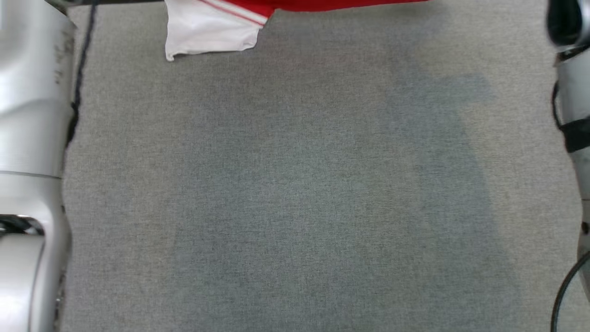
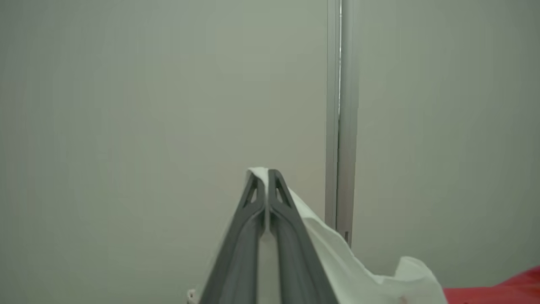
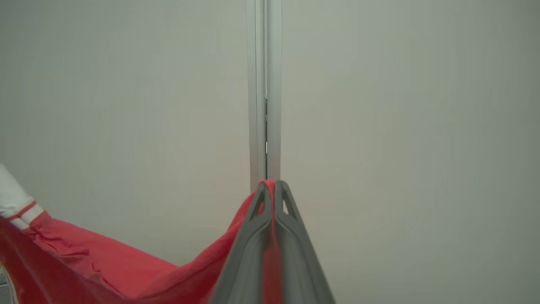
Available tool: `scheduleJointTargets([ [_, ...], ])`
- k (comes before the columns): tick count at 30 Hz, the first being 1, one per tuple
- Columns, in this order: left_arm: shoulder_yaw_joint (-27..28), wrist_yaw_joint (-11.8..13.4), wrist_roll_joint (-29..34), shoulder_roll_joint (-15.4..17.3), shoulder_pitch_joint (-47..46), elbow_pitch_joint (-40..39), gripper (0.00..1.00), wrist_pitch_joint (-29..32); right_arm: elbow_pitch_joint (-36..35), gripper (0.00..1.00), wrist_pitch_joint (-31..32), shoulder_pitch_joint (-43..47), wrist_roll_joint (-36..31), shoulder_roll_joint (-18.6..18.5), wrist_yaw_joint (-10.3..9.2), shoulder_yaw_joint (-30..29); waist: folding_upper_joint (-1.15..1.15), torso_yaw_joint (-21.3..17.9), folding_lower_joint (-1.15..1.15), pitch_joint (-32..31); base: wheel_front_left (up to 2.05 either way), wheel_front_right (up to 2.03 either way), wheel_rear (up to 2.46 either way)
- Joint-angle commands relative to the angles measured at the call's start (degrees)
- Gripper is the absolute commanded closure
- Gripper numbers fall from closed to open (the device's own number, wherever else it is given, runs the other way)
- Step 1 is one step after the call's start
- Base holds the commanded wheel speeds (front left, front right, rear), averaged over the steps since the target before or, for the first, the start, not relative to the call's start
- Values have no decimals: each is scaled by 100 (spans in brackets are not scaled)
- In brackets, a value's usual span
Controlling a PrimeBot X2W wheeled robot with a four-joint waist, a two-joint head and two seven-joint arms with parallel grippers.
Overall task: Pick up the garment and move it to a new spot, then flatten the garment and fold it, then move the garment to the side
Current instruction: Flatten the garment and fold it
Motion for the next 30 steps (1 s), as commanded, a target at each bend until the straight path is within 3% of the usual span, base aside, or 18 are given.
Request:
scheduleJointTargets([
  [1,-20,-59,-49,-99,102,327,100,-33,451,100,-76,-55,53,34,-2,190,0,58,0,112,0,0,0],
  [8,77,-254,-304,-407,765,1481,100,-62,1801,100,-380,168,443,256,-2,837,0,126,0,389,0,0,0],
  [13,282,-310,-402,-463,1367,1483,100,-62,1948,100,-534,538,866,228,-2,1093,0,124,0,427,0,0,0],
  [21,854,-405,-350,-498,3035,397,100,-63,805,100,-560,2244,1240,-170,-1,943,0,137,0,271,0,0,0],
  [30,964,-438,-62,-320,5411,-1006,100,-63,-496,100,-562,4473,666,-435,-2,566,0,91,0,-521,0,0,0],
])
